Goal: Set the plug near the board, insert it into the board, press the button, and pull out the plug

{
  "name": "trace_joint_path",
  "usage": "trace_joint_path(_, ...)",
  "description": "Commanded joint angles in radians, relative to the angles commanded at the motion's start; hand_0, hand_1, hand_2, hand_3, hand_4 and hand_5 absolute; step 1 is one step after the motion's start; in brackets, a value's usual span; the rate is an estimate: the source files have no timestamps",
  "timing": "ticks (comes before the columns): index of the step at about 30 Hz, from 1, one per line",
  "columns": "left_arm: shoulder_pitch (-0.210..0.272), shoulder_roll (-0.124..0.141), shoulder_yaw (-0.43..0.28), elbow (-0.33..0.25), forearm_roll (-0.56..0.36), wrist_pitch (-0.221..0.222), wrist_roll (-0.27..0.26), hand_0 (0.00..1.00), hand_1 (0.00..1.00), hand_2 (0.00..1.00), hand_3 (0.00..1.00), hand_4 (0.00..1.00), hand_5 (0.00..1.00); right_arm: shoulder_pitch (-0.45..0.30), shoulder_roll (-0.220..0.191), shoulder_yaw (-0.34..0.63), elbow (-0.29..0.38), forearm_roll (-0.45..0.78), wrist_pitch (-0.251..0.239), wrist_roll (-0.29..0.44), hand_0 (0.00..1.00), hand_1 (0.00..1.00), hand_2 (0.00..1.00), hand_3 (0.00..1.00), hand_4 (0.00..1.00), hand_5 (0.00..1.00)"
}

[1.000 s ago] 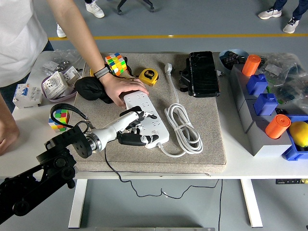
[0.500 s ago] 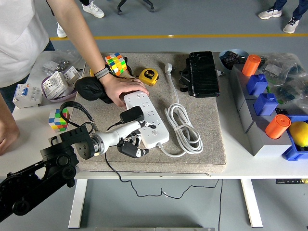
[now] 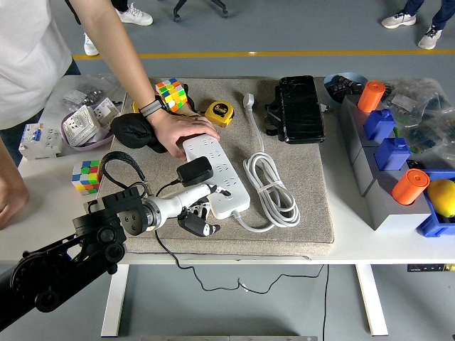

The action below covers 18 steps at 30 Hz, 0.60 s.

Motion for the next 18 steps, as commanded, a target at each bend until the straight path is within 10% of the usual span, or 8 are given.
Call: trace_joint_path(18, -0.011, -0.008, 0.009, 0.031, 0.001, -0.015, 0.017, 0.062, 0.129, 0.192, 0.885, 0.758, 0.002, -0.002, 0.002, 0.013, 0.002, -0.006, -0.001, 0.001, 0.594, 0.648, 0.577, 0.491, 0.775, 0.495)
